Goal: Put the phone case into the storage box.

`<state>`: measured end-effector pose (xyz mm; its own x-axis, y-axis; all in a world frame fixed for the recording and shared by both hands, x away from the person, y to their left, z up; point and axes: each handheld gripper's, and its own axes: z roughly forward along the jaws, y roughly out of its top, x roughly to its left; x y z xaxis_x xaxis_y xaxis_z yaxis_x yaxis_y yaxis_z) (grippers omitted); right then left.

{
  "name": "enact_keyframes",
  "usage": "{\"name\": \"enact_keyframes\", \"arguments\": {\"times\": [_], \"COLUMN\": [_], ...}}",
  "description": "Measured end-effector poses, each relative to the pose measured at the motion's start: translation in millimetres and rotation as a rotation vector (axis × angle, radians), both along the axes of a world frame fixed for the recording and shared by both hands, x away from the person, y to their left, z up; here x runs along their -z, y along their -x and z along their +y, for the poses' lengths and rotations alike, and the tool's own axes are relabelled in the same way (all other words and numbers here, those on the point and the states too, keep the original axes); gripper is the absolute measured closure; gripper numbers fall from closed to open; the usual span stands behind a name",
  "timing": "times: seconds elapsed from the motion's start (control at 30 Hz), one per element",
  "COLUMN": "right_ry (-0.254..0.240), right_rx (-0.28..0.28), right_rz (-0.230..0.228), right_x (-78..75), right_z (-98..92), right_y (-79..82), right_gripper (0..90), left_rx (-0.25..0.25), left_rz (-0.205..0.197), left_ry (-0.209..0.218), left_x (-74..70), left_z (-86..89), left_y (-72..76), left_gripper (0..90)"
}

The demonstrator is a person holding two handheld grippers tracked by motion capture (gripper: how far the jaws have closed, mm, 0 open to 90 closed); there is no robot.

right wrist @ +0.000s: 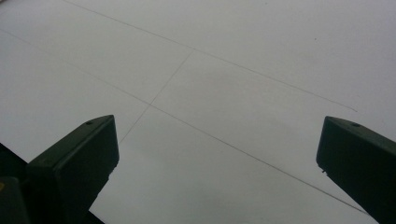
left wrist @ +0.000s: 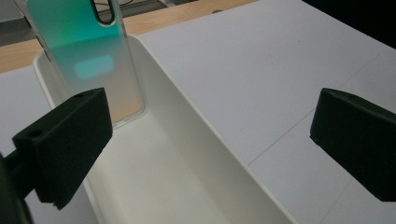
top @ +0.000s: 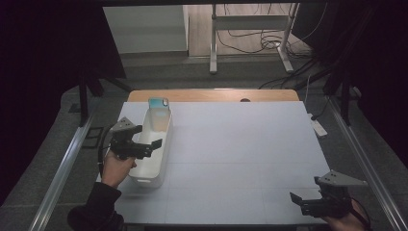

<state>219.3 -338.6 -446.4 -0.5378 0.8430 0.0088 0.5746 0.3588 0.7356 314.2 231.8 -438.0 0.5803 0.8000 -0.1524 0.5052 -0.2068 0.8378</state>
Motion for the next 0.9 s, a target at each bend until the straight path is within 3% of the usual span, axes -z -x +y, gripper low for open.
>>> {"name": "enact_keyframes", "arguments": {"times": [0.9], "right_ry": [0.019], "right_rx": [-0.008], "right_rz": [0.010], "right_x": [1.1], "right_z": [2.2], "right_y": [-1.0], "right_gripper": [0.0], "left_rx": [-0.005], "left_rz": [-0.013], "left_ry": [-0.033], "left_x": [2.6], "left_z": [2.9], "left_y": [41.8], "left_gripper": [0.0]}}
